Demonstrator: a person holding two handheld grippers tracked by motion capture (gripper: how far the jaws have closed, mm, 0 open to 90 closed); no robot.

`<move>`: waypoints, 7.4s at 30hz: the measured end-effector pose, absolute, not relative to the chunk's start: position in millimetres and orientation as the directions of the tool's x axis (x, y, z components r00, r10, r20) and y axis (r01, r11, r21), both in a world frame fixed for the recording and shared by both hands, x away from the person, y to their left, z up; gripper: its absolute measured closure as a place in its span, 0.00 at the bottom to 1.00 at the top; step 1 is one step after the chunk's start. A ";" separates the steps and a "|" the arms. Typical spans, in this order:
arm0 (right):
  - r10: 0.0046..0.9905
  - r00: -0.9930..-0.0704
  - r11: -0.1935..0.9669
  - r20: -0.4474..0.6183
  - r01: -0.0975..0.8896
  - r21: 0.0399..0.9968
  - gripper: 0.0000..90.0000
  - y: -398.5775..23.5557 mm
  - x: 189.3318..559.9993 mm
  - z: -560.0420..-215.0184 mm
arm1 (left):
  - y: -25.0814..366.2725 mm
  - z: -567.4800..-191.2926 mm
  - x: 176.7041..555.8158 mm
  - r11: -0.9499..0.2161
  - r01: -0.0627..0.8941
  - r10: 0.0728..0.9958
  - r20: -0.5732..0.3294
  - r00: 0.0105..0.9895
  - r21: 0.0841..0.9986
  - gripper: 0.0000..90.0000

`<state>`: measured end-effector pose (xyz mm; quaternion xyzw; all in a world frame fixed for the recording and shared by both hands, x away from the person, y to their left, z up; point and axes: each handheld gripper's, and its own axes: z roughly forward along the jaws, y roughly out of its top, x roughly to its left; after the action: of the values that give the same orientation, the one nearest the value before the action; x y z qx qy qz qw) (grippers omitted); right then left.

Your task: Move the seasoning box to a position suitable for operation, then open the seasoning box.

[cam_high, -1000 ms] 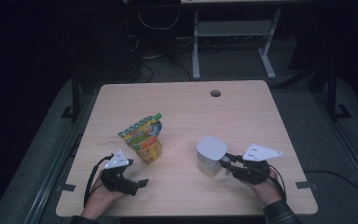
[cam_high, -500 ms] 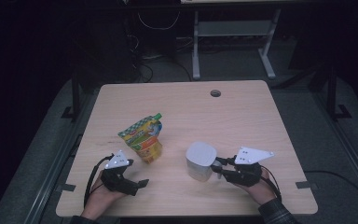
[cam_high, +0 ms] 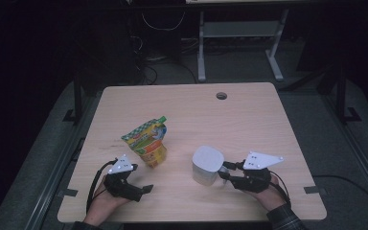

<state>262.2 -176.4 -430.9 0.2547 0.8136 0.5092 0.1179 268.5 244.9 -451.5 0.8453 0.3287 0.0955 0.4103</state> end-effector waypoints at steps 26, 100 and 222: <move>0.576 -0.807 0.275 0.130 0.342 0.899 0.99 -201.2 234.3 -420.8 | 245.2 -451.0 267.2 -0.445 0.478 0.636 -0.109 0.764 0.757 0.00; 0.697 -0.708 0.291 0.110 0.420 0.859 1.00 -201.3 288.5 -441.7 | 241.5 -452.5 266.9 -0.461 0.474 0.624 -0.106 0.774 0.751 0.00; 0.604 -0.789 0.230 0.108 0.302 0.925 1.00 -188.8 309.4 -387.0 | 87.2 -423.8 313.7 -0.460 0.207 0.304 -0.066 0.950 0.863 0.20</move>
<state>309.4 -188.8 -387.0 0.2937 0.7720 0.5465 0.1382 313.7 87.2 -423.8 0.8532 0.1497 0.0487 0.4974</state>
